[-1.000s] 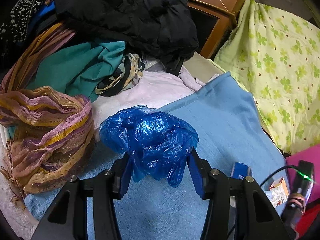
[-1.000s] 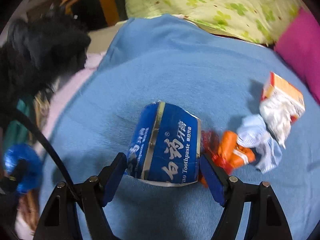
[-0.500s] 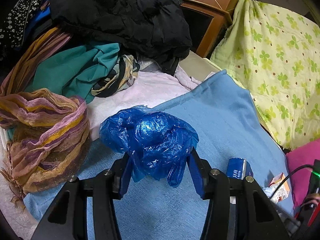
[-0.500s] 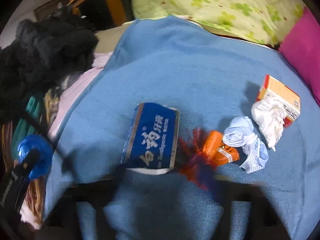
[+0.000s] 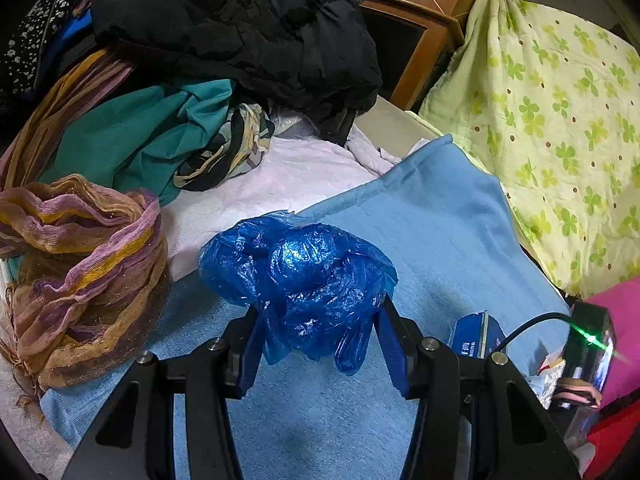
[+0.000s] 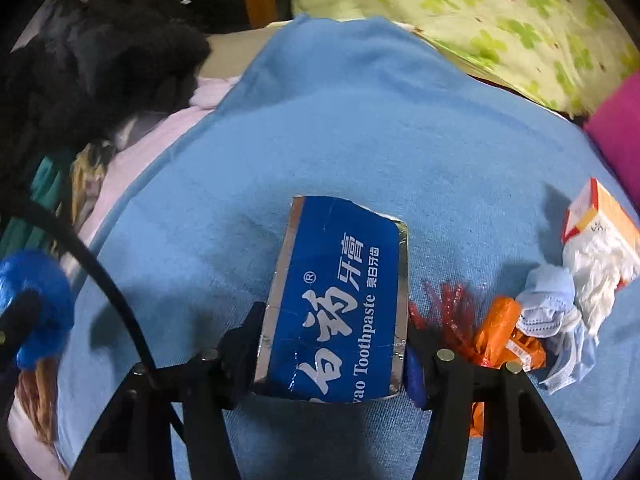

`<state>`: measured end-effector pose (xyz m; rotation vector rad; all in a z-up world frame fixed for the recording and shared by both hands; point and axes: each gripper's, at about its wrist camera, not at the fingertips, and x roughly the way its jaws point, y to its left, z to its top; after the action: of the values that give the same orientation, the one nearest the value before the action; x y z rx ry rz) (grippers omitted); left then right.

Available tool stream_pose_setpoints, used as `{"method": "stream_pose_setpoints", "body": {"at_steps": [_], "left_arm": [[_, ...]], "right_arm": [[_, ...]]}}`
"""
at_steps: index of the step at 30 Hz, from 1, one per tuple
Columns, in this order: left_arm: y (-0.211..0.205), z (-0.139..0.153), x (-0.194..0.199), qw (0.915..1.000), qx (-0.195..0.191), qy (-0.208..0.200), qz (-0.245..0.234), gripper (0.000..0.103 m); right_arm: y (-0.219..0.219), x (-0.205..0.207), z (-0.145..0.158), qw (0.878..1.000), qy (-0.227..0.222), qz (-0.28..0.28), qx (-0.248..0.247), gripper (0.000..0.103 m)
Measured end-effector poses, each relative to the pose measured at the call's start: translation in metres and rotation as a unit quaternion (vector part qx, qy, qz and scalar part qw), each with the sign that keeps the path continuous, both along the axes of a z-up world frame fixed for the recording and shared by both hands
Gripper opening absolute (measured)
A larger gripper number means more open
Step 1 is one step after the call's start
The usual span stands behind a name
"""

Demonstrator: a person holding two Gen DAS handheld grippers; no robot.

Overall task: Collect trash
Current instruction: 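Carry the blue bag and toothpaste box over to the red wastebasket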

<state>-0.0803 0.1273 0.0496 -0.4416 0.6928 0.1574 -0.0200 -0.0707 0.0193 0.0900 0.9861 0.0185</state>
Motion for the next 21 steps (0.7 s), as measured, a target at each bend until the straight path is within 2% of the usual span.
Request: {"method": "stream_pose_setpoints", "body": {"at_steps": [6, 12, 15, 18, 21], "left_arm": [[-0.007, 0.003, -0.004, 0.9998, 0.018, -0.008, -0.004, 0.054], [-0.035, 0.009, -0.013, 0.997, 0.063, -0.025, -0.036, 0.054], [-0.059, 0.009, -0.019, 0.9928, 0.09, -0.034, -0.072, 0.054], [-0.087, 0.006, -0.028, 0.9848, 0.124, -0.04, -0.115, 0.054], [-0.112, -0.003, -0.037, 0.9762, 0.14, -0.023, -0.164, 0.054]], "right_arm": [[-0.022, -0.035, 0.025, 0.999, -0.027, -0.01, 0.016, 0.062], [-0.066, -0.113, 0.058, 0.997, -0.062, -0.036, 0.012, 0.062], [-0.101, -0.158, 0.057, 0.996, -0.06, -0.067, 0.018, 0.062], [-0.133, -0.202, 0.052, 0.992, -0.058, -0.103, 0.032, 0.062], [-0.158, -0.236, 0.046, 0.989, -0.057, -0.13, 0.045, 0.062]]}}
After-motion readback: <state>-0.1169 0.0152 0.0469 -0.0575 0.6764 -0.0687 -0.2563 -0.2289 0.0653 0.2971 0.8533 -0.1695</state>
